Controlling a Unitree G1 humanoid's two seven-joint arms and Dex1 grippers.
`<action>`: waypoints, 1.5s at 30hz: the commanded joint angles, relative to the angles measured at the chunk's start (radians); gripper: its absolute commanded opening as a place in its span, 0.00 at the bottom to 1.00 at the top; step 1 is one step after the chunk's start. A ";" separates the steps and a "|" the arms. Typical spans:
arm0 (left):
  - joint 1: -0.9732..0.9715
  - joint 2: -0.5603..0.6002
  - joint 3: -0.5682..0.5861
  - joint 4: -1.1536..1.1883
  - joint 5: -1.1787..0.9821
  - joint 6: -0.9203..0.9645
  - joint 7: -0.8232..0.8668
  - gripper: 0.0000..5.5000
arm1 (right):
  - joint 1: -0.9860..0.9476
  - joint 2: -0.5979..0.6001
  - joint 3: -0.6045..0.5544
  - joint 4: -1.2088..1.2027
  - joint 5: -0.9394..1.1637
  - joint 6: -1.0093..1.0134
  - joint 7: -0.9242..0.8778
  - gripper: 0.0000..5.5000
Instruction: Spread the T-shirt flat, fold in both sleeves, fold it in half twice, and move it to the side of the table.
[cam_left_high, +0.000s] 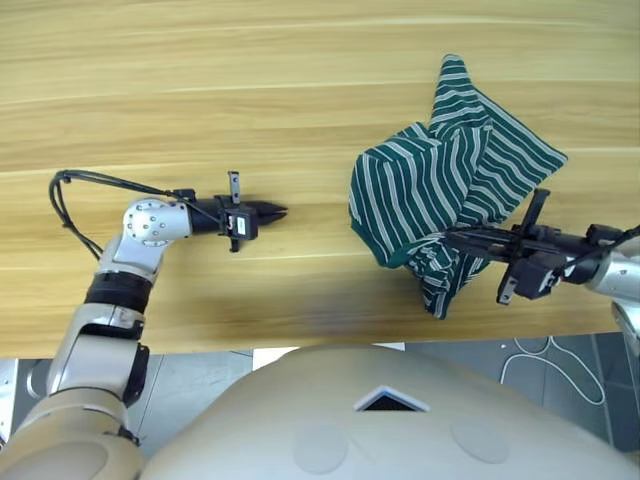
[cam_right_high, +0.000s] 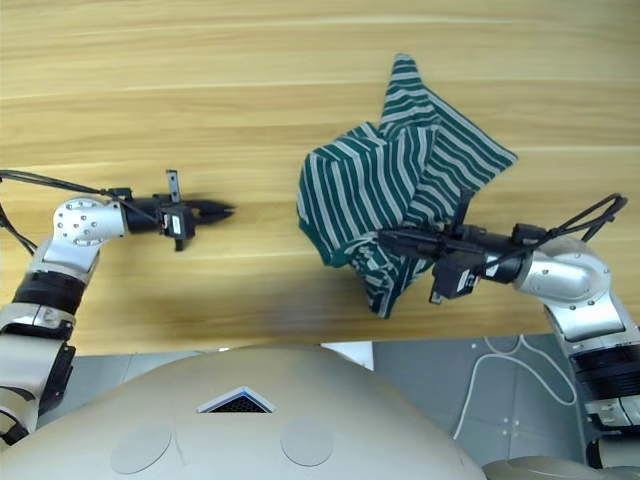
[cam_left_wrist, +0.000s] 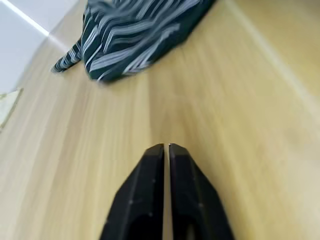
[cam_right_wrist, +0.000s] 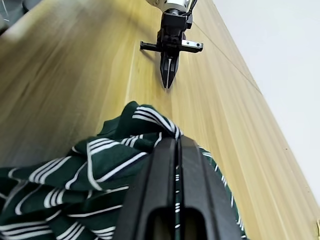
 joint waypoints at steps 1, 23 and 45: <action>0.010 -0.012 -0.055 -0.114 0.231 0.001 0.163 0.16 | 0.006 0.016 -0.022 -0.013 -0.001 0.008 0.013 0.00; -0.197 -0.074 -0.293 -0.092 0.719 -0.025 0.675 0.74 | 0.034 0.053 -0.029 -0.052 -0.027 0.016 0.045 0.00; -0.319 -0.118 -0.484 0.082 0.753 0.006 0.771 0.49 | 0.081 0.072 -0.050 -0.092 -0.068 0.020 0.032 0.00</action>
